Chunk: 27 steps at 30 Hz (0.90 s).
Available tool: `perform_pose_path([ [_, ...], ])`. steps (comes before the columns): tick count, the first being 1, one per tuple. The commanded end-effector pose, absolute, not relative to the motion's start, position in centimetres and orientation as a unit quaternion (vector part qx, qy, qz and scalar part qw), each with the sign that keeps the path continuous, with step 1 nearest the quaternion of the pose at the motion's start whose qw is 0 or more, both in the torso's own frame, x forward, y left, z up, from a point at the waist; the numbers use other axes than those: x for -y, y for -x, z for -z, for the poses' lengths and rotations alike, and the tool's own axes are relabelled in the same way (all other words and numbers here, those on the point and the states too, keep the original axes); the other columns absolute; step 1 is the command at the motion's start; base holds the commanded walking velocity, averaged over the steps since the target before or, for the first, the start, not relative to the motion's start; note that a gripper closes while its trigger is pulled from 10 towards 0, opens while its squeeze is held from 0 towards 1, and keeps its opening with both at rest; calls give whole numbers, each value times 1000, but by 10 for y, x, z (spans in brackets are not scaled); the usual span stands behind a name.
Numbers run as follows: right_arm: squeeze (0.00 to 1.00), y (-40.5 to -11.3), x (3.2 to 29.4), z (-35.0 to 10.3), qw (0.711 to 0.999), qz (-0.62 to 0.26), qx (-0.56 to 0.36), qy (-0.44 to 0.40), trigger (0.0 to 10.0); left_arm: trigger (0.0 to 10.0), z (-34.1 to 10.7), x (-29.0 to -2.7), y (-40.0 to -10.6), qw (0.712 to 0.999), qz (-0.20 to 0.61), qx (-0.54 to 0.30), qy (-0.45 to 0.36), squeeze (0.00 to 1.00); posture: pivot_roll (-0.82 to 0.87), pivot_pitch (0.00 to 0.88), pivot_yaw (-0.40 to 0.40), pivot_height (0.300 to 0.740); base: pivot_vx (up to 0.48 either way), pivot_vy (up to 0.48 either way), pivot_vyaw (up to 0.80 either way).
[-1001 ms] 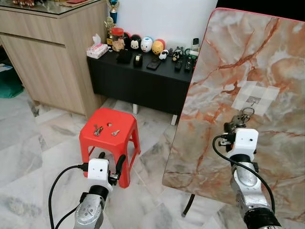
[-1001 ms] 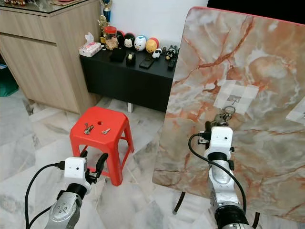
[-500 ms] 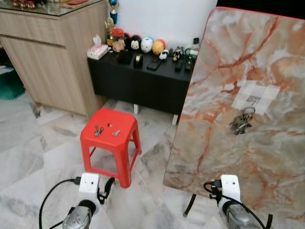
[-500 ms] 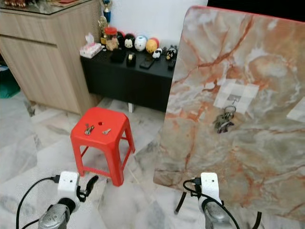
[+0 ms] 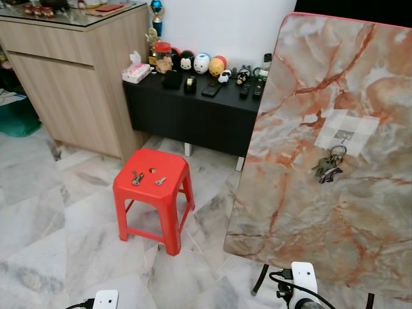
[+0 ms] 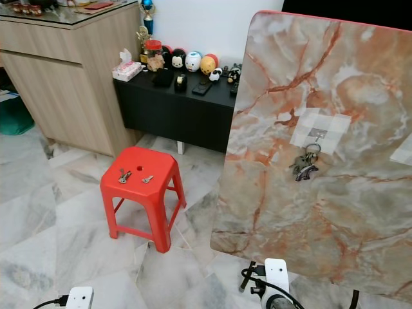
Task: Hang keys on a hook
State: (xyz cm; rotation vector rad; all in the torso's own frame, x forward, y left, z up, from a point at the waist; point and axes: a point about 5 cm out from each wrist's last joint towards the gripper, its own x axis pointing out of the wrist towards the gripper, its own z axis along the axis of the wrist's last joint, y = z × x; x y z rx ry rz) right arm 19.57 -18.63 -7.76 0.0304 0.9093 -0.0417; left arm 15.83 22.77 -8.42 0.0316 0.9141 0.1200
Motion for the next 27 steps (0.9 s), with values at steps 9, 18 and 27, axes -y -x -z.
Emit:
perform_pose_path([
  [9,0,-181,196,84,887,33,-461,-12,10000,10000,84,-224,-165,893,-61,-445,-18,0,64,0,-81,740,0,385,0],
  [18,0,-172,197,88,882,35,-470,-16,10000,10000,87,-226,-159,885,-80,-459,-10,0,67,0,-81,740,0,476,0],
  [27,0,-169,194,90,881,37,-472,-17,10000,10000,88,-224,-159,881,-83,-466,-8,0,71,0,-82,740,0,480,0],
])
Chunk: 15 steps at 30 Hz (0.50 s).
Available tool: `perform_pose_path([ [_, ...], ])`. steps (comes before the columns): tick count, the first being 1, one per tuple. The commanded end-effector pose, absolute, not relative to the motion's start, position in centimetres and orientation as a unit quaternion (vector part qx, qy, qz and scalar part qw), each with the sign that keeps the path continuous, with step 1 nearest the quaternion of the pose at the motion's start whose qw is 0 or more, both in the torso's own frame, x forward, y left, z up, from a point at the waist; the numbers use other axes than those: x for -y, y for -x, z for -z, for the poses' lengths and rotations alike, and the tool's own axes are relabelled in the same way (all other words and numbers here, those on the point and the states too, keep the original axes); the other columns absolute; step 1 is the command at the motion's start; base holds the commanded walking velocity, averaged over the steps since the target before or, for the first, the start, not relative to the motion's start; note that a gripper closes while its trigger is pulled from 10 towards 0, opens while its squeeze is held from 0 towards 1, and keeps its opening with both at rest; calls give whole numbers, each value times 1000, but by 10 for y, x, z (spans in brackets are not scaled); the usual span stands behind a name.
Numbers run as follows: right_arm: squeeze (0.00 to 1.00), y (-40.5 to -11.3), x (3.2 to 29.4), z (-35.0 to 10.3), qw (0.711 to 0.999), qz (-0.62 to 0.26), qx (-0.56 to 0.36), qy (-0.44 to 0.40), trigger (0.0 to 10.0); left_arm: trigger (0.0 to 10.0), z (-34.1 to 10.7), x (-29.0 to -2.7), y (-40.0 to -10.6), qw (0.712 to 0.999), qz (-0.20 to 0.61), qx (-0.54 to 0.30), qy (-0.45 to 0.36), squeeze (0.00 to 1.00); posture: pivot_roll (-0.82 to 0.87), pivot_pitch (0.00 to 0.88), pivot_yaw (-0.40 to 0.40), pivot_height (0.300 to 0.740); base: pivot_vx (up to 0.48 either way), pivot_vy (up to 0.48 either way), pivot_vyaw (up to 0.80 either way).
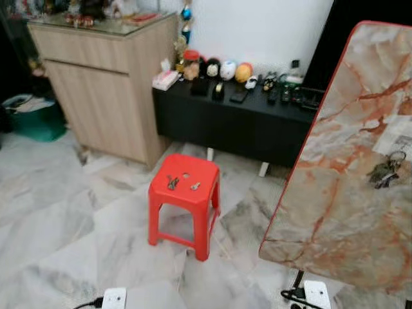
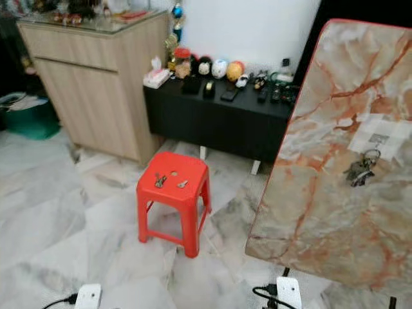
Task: Hang keys on a hook
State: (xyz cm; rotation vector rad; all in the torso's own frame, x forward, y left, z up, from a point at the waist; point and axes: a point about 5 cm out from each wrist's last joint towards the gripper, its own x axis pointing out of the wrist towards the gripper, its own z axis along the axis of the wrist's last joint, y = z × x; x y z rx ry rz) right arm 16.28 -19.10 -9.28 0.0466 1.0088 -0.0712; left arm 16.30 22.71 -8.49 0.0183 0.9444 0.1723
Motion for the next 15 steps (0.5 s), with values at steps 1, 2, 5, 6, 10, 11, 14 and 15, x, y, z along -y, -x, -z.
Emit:
perform_pose_path([
  [1,0,-169,194,90,881,37,-472,-16,10000,10000,88,-224,-159,880,-83,-467,-7,0,71,0,-82,740,0,480,0],
  [2,0,-169,194,89,880,37,-472,-16,10000,10000,88,-224,-158,880,-83,-468,-7,0,73,0,-83,740,0,480,0],
  [5,0,-170,195,89,881,37,-472,-17,10000,10000,88,-223,-158,879,-83,-469,-7,0,75,0,-85,740,0,480,0],
  [6,0,-170,197,89,881,38,-472,-17,10000,10000,88,-223,-159,880,-83,-467,-6,0,75,0,-85,740,0,480,0],
  [10,0,-170,200,88,880,40,-473,-17,10000,10000,88,-224,-159,881,-84,-466,-5,0,77,0,-85,740,0,480,0],
  [11,0,-170,199,88,880,40,-473,-17,10000,10000,88,-225,-158,881,-85,-466,-5,0,78,0,-86,740,0,480,0],
  [14,0,-170,197,89,881,39,-472,-17,10000,10000,88,-227,-157,881,-85,-466,-5,0,81,0,-86,740,0,480,0],
  [15,0,-170,197,89,881,38,-472,-17,10000,10000,88,-227,-156,881,-86,-466,-4,0,81,0,-86,740,0,480,0],
])
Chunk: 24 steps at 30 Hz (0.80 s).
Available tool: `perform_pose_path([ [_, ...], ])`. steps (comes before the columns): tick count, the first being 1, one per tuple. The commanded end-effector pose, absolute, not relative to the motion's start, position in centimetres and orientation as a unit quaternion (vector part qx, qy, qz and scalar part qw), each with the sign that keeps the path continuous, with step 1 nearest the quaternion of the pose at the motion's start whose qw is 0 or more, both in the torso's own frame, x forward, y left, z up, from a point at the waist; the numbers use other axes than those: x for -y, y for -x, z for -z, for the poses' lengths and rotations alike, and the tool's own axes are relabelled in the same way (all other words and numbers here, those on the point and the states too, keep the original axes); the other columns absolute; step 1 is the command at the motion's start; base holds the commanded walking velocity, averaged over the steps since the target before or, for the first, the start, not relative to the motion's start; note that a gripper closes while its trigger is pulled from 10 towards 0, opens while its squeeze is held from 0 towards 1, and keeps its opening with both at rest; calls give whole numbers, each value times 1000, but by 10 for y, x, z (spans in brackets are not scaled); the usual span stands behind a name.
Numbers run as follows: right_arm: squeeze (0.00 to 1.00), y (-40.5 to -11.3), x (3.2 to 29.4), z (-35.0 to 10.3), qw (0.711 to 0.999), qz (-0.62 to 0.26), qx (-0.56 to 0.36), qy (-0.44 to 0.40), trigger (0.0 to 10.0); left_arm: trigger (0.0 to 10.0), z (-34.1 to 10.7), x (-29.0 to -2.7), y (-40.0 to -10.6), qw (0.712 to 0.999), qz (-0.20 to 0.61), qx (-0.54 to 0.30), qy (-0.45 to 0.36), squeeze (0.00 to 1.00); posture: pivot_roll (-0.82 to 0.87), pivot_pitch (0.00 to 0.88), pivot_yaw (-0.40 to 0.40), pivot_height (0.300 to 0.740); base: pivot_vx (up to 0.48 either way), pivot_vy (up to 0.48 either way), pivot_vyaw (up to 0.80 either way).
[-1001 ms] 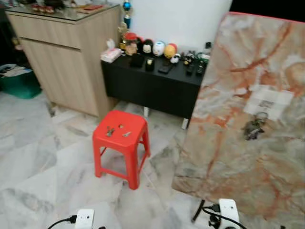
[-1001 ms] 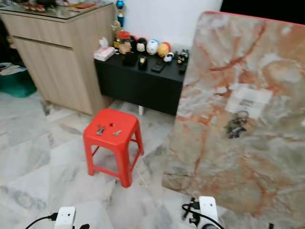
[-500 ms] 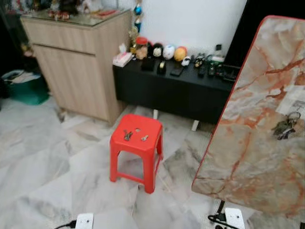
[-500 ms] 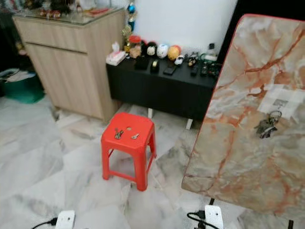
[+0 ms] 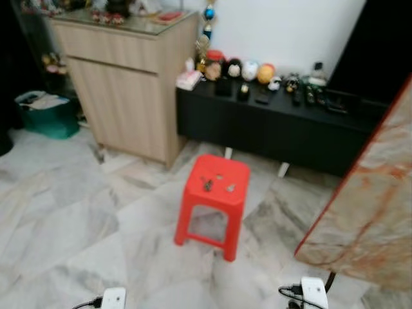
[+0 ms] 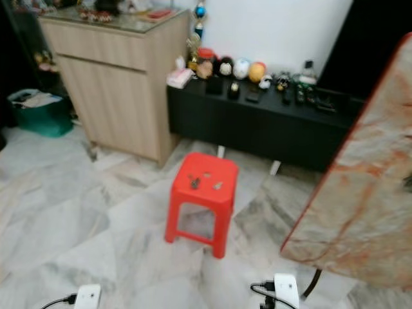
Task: Hang keys on a hook
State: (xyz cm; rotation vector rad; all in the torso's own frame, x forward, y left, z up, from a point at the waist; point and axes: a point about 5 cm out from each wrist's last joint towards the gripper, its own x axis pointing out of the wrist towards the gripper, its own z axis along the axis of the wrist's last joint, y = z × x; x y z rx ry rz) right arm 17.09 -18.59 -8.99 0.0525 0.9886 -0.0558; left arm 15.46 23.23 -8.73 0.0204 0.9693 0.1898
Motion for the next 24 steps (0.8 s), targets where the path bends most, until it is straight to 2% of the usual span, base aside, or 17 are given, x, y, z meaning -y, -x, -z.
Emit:
perform_pose_path([
  [1,0,-170,197,89,881,38,-472,-17,10000,10000,88,-227,-156,881,-86,-466,-4,0,81,0,-86,740,0,480,0],
  [8,0,-170,195,89,881,34,-472,-17,10000,10000,88,-231,-153,878,-85,-470,-9,0,87,0,-79,740,0,464,0],
  [24,0,-169,191,90,880,33,-473,-21,10000,10000,90,-233,-146,875,-67,-480,-20,0,76,0,-53,740,0,0,0],
])
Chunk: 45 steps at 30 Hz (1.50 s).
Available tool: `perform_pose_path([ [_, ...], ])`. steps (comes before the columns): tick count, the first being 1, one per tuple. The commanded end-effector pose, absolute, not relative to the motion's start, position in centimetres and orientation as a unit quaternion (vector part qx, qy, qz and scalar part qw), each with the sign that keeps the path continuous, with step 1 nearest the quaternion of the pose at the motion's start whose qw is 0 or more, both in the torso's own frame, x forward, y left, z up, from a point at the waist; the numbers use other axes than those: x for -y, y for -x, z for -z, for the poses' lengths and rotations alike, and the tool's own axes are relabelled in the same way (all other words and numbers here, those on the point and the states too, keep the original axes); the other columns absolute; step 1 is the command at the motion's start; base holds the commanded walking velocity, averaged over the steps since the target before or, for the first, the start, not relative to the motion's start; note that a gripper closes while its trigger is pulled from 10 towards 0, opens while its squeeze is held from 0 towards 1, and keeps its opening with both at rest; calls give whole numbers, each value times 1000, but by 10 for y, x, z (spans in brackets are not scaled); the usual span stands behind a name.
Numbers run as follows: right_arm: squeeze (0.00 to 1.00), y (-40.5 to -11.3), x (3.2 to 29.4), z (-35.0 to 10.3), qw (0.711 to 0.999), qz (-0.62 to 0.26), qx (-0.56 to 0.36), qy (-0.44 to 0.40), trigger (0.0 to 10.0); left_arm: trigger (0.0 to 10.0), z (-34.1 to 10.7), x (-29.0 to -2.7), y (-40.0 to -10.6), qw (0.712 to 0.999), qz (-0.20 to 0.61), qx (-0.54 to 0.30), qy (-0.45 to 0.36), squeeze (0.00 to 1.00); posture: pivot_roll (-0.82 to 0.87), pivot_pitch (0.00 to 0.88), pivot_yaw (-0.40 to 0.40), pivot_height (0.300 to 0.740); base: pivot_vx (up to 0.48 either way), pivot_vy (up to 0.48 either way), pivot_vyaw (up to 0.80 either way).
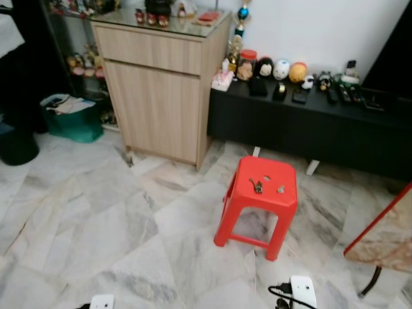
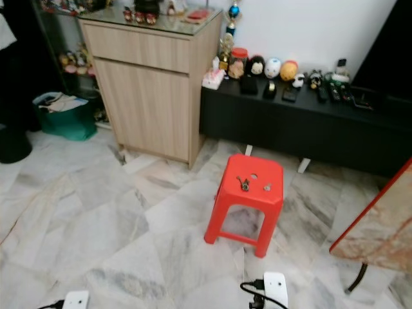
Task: Hang keys on a hook
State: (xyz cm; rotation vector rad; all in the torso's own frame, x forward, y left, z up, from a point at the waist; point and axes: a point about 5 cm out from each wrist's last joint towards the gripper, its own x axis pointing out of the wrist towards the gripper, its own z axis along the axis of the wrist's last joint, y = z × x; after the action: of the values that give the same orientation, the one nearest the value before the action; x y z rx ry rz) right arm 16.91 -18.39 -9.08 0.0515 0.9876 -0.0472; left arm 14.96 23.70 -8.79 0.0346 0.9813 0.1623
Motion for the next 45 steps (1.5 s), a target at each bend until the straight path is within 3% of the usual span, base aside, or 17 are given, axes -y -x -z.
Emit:
perform_pose_path([
  [1,0,-169,191,90,880,33,-473,-22,10000,10000,91,-232,-146,873,-61,-483,-23,0,76,0,-53,740,0,0,0],
  [11,0,-170,191,90,881,32,-472,-22,10000,10000,92,-227,-146,873,-62,-484,-21,0,75,0,-56,740,0,0,0],
  [45,0,-189,183,82,894,23,-447,-28,10000,10000,90,-219,-156,879,-61,-474,-11,0,77,0,-68,740,299,0,71],
])
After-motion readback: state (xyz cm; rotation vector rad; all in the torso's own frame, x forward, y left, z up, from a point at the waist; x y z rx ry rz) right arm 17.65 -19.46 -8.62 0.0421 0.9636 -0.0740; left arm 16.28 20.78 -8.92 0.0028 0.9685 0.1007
